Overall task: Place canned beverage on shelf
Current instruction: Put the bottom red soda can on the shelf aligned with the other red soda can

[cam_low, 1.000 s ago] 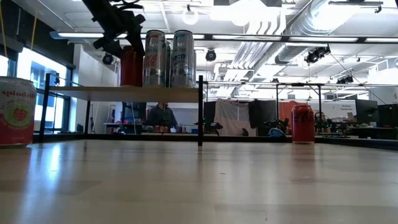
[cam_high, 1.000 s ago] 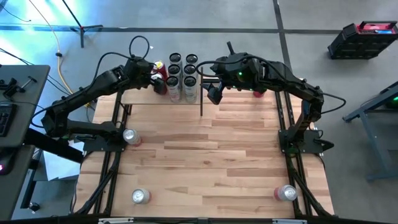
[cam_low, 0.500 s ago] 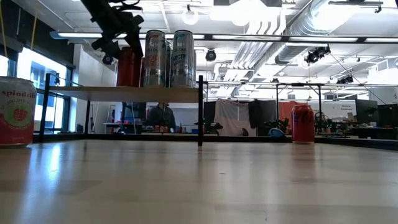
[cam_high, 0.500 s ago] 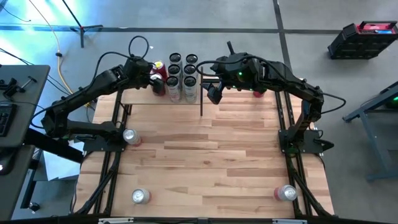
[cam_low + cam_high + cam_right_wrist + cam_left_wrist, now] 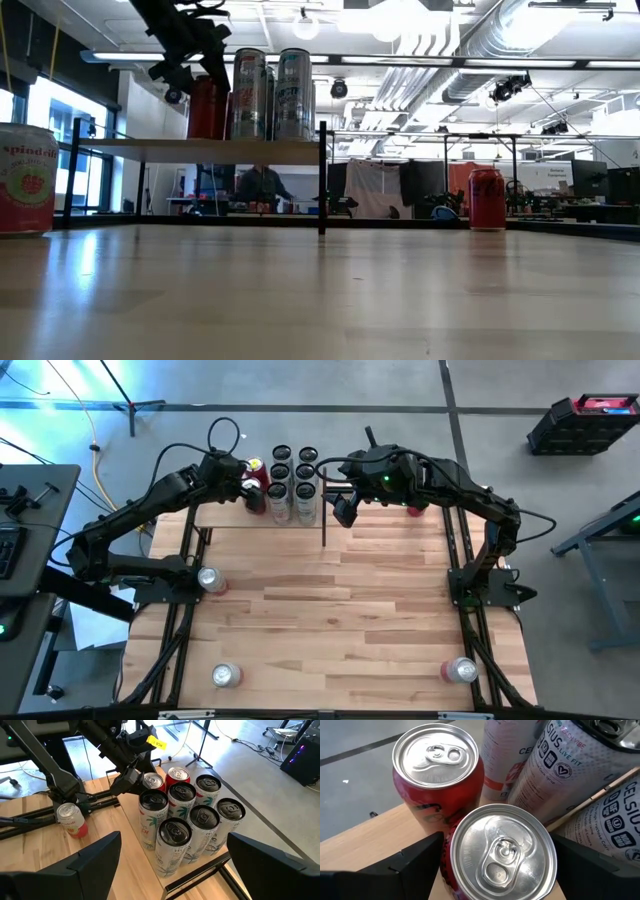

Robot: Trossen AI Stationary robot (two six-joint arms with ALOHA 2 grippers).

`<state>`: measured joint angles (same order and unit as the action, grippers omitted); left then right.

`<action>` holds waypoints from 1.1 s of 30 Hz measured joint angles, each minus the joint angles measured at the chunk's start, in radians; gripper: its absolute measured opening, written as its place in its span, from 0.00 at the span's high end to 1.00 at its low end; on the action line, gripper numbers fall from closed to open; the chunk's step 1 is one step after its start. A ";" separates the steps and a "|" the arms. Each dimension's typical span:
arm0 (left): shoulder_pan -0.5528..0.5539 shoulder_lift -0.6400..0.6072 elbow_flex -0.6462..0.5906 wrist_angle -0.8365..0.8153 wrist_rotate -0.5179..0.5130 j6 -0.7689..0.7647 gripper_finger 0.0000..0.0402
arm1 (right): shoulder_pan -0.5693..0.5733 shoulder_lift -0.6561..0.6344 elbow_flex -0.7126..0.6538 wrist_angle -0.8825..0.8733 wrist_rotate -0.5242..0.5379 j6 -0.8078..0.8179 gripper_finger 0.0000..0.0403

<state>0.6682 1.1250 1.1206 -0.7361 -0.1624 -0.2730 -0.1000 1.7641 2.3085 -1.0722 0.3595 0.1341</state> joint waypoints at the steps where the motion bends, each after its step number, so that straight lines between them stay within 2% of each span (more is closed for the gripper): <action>1: 0.000 0.000 0.000 0.001 -0.001 0.011 0.18 | 0.000 0.000 0.000 0.000 0.000 0.000 0.13; 15: 0.000 0.001 0.000 0.006 -0.006 0.012 0.18 | 0.000 0.000 0.000 0.000 0.000 0.005 0.13; 26: 0.000 0.001 0.000 0.010 -0.004 -0.028 0.03 | 0.000 0.000 0.000 0.000 0.000 0.003 0.13; 33: 0.000 0.001 0.012 0.006 -0.005 -0.012 0.02 | 0.000 0.000 0.000 0.000 0.000 -0.001 0.13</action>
<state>0.6682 1.1257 1.1324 -0.7297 -0.1671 -0.2854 -0.0998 1.7641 2.3085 -1.0721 0.3595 0.1335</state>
